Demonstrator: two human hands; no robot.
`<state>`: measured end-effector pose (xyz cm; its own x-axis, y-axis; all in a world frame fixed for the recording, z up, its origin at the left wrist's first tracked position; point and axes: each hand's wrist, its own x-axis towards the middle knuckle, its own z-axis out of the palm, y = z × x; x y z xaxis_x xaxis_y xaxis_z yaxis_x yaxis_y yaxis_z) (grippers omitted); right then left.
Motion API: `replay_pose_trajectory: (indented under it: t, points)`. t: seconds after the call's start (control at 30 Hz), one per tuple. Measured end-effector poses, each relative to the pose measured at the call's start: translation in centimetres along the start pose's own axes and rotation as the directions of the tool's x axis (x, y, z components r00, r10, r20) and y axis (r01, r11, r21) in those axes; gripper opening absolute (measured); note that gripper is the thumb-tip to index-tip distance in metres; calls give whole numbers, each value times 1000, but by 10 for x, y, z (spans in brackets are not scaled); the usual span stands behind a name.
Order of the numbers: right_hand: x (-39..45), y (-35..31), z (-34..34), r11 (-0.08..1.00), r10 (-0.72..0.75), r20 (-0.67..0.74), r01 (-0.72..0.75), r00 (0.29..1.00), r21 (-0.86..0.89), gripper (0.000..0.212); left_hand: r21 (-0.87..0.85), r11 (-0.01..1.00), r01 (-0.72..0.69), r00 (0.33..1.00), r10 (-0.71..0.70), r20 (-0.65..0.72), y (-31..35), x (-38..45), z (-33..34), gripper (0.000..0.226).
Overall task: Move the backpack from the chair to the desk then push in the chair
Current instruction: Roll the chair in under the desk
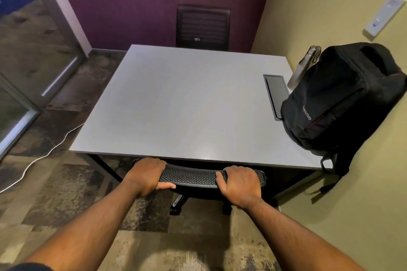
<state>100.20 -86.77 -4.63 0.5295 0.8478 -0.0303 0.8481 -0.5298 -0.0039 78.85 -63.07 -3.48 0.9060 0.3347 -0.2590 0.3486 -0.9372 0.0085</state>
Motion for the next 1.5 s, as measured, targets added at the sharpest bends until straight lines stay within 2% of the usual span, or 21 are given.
replay_pose_trajectory:
  t: [0.3, 0.67, 1.0, 1.3, 1.4, 1.5]
  points:
    - [-41, -7, 16, 1000, 10, -20, -9, 1000, 23, 62, 15, 1000, -8, 999, 8, -34, 18, -33, 20, 88]
    - [-76, 3, 15, 997, -71, -79, 73, 994, 19, 48, 79, 986, -148, 988, 151, -30, 36, -60, 32, 94]
    - [-49, 3, 2, 990, -132, -57, 135, 990, 34, 55, 46, 996, -80, 991, 85, -106, 31, -63, 28, 94]
    - [-26, -1, 3, 994, -52, -38, 55, 998, 96, 56, 60, 991, -123, 990, 127, -66, 7, -31, 4, 92]
    - [-24, -16, 7, 995, -6, -48, 11, 999, 104, 57, 76, 990, -116, 991, 121, -64, -11, -27, 1, 100]
    - [-19, -28, 8, 995, 31, -53, -26, 998, 99, 60, 42, 998, -38, 996, 41, -75, -27, -27, 3, 116]
